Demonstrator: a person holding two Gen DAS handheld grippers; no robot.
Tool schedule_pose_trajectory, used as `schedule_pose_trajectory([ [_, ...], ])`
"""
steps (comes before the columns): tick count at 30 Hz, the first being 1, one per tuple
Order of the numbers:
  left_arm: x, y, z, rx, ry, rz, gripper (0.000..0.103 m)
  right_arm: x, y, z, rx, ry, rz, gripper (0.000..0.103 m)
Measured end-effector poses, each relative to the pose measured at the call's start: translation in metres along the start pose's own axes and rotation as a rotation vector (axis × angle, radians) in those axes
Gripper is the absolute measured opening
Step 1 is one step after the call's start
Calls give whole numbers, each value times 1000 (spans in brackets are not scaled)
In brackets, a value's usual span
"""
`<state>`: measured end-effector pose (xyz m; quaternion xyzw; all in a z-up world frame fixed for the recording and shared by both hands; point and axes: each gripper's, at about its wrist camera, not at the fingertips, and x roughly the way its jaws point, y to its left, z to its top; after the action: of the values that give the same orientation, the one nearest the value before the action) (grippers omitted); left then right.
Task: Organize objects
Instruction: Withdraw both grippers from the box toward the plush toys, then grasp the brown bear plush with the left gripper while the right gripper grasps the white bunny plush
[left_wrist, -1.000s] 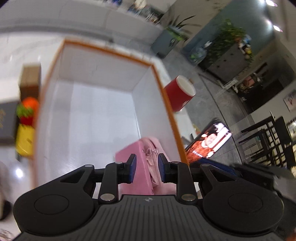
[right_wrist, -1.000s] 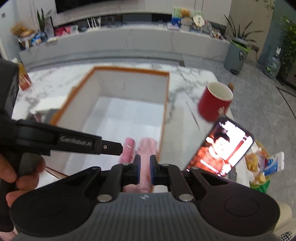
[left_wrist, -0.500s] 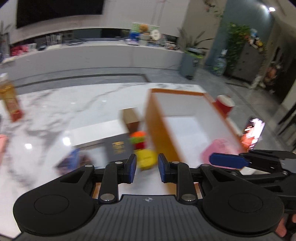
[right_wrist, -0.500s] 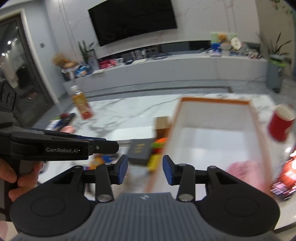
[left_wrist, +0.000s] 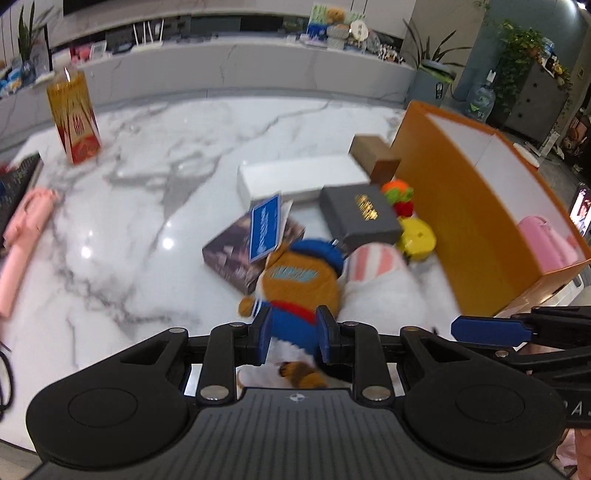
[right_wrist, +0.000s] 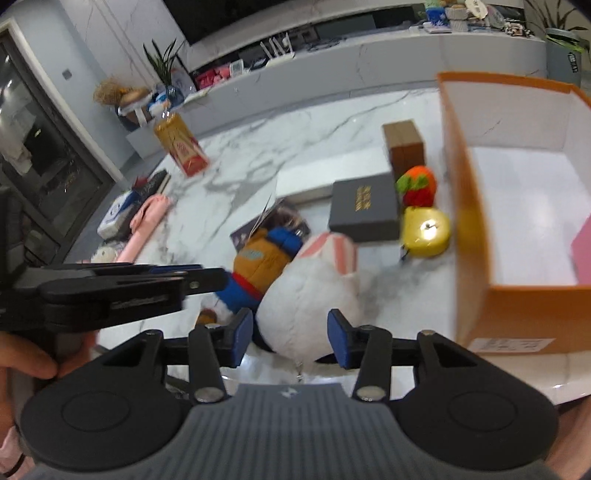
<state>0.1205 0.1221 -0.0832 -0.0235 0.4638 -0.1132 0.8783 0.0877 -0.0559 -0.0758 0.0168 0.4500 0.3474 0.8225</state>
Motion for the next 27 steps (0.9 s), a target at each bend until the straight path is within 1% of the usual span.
schedule_pose_trajectory([
  [1,2,4,-2,-3,8,-13,38,3,1,-1,-10,10,-15,47],
  [2,5,6,-3,-7,14,-29,42,8,4,-1,-19,17,-36,48],
  [3,6,8,-4,-11,16,-39,47,13,7,0,-28,24,-49,50],
  [4,7,9,-5,-9,19,-43,48,18,8,1,-35,30,-55,53],
  [5,9,9,-5,-6,26,-43,49,21,10,2,-40,35,-59,58],
  [7,15,11,-3,-10,44,-38,50,27,13,2,-55,44,-68,59],
  [9,25,13,-3,-25,82,-45,50,34,15,2,-79,61,-81,59],
  [10,28,14,-3,-32,88,-49,52,39,17,2,-90,72,-85,60],
  [12,33,15,-4,-47,94,-53,54,44,20,0,-120,72,-95,71],
  [14,37,17,-5,-69,97,-49,54,47,22,0,-146,69,-97,75],
  [18,37,20,-6,-120,98,-53,52,58,26,0,-214,67,-166,75],
  [20,36,20,-7,-142,97,-50,51,64,24,0,-222,75,-191,76],
  [25,35,13,-9,-163,84,-23,49,68,15,-1,-194,68,-187,75],
  [27,34,11,-12,-173,77,-18,49,66,12,-2,-199,68,-176,70],
])
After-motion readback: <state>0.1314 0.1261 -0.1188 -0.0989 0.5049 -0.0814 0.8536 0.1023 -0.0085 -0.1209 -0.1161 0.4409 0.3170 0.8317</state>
